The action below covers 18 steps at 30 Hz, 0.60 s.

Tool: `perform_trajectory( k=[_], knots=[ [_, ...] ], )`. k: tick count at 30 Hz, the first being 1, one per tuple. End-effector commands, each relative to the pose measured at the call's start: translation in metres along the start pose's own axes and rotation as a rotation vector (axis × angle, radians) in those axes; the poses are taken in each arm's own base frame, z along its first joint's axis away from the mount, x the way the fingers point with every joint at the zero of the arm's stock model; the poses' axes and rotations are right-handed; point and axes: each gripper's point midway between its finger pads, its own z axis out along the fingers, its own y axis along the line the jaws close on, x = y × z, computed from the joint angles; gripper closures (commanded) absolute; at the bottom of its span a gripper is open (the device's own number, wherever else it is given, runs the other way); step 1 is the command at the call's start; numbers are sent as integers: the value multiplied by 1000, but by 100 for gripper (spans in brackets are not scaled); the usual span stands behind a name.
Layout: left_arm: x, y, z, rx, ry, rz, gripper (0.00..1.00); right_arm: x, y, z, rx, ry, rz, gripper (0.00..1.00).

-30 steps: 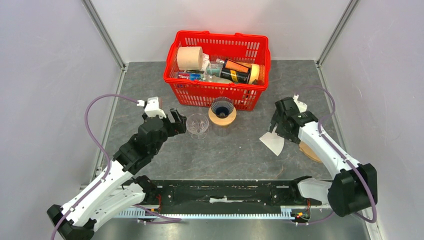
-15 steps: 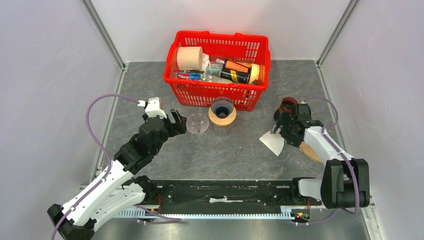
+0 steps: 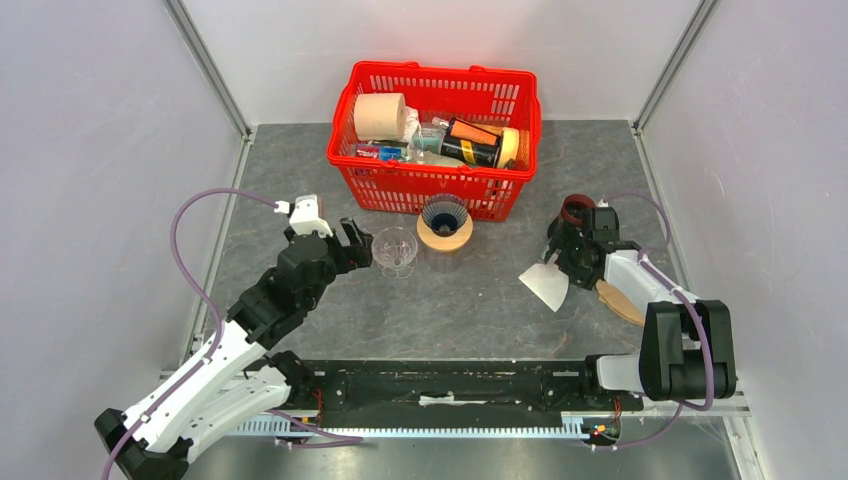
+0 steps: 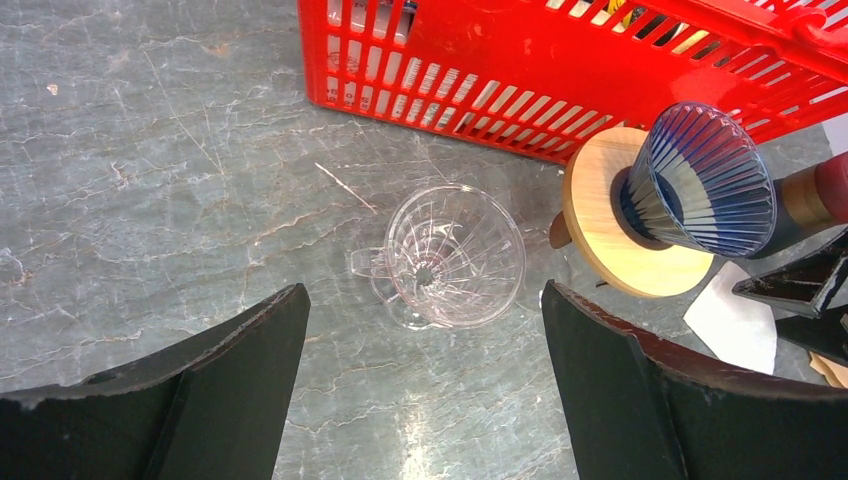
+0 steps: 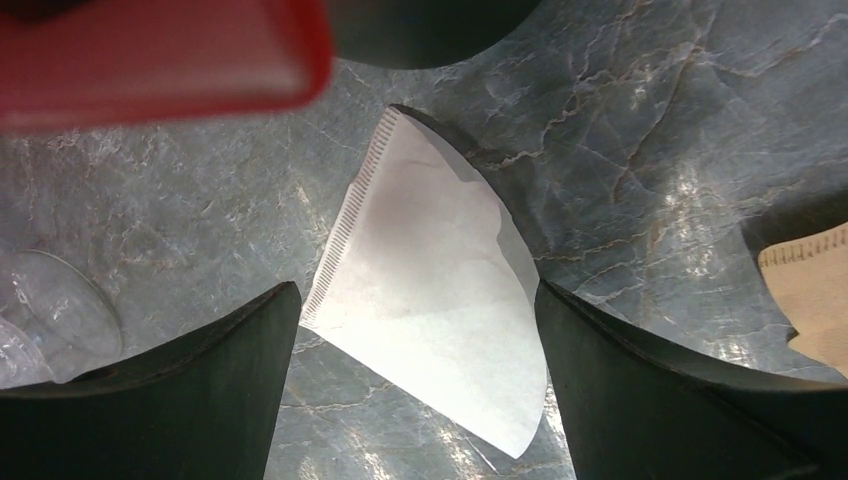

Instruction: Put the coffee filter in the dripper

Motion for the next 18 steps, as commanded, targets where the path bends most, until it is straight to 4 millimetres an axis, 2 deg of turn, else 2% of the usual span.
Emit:
perform_trajectory(
  k=[1,10,14,18],
  knots=[
    [-8,3,0,-21,-43,-20,7,2,7,1,-49,9,14,7],
    [-8,4,0,-26,-41,-20,7,11,7,4,-48,43,49,21],
    [-7,5,0,-31,-40,-17,7,16,-3,7,13,71,87,27],
    [-7,5,1,-34,-39,-16,7,18,-8,9,47,81,93,39]
  ],
)
